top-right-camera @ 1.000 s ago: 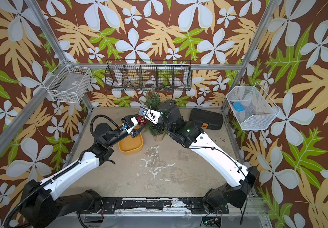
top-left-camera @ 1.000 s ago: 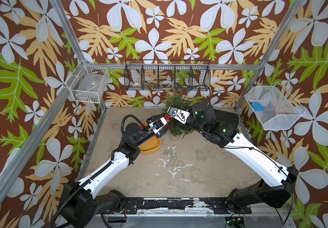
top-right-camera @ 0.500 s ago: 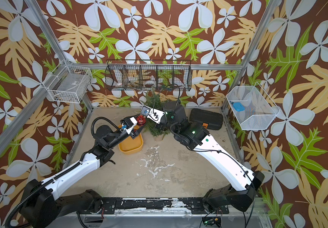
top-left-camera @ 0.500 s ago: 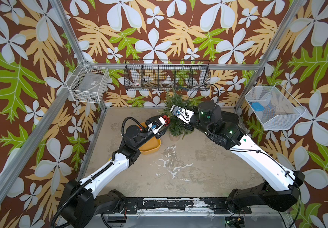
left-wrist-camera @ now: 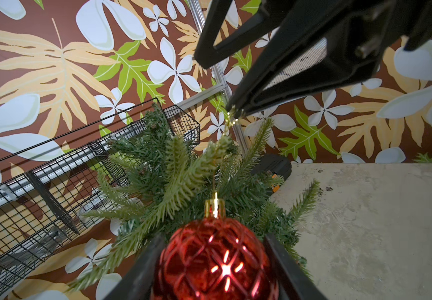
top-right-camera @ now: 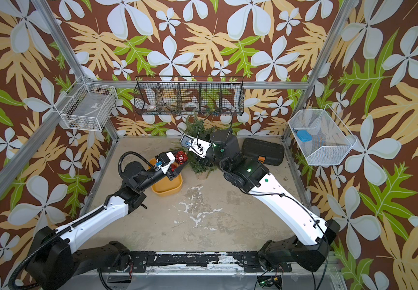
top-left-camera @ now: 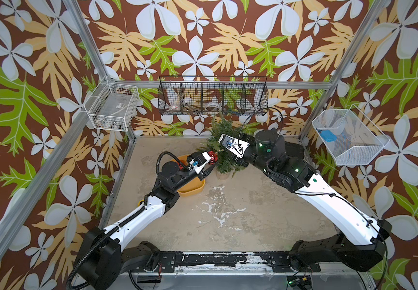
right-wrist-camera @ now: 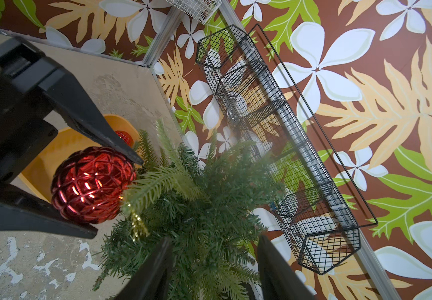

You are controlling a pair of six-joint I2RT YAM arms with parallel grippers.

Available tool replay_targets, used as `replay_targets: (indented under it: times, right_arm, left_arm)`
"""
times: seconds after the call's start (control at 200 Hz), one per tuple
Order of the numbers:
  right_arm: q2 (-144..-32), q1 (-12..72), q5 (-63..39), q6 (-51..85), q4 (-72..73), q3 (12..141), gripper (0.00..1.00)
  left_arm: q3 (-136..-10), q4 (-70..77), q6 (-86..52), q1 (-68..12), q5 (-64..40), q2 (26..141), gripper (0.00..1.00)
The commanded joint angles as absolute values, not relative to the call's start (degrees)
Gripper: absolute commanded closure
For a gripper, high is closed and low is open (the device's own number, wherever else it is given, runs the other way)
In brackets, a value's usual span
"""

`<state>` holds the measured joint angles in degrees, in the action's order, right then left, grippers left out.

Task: Decorate the small christmas tree with ornaments
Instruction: Hang an ornament on the christmas tree, then pick up an ornament from the container.

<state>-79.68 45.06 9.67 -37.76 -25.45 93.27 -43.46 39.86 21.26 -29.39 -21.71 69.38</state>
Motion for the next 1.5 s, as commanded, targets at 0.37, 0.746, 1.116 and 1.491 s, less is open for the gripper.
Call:
replay_targets:
  times: [0.37,0.746,1.116,1.491]
  right_arm:
    - [-79.01,45.16,10.88,-37.22,-23.23,93.15,0.44]
    - [-78.01,45.11,12.2,-37.07,-21.98,92.86,0.44]
    - [-72.15,44.13,17.07,-31.65,-15.95,89.12,0.42]
    - [-60.52,33.81,12.56,-14.86,-13.6,77.36,0.35]
  left_arm:
    - [-42.81,43.42,18.31,-29.47,-26.72,70.31,0.12]
    - [-41.24,45.0,16.9,-29.44,-26.81,68.45,0.02]
    - [-42.13,34.56,13.99,-29.44,-22.42,58.64,0.03]
    - [-55.79,8.36,-4.39,-25.3,1.57,60.61,0.09]
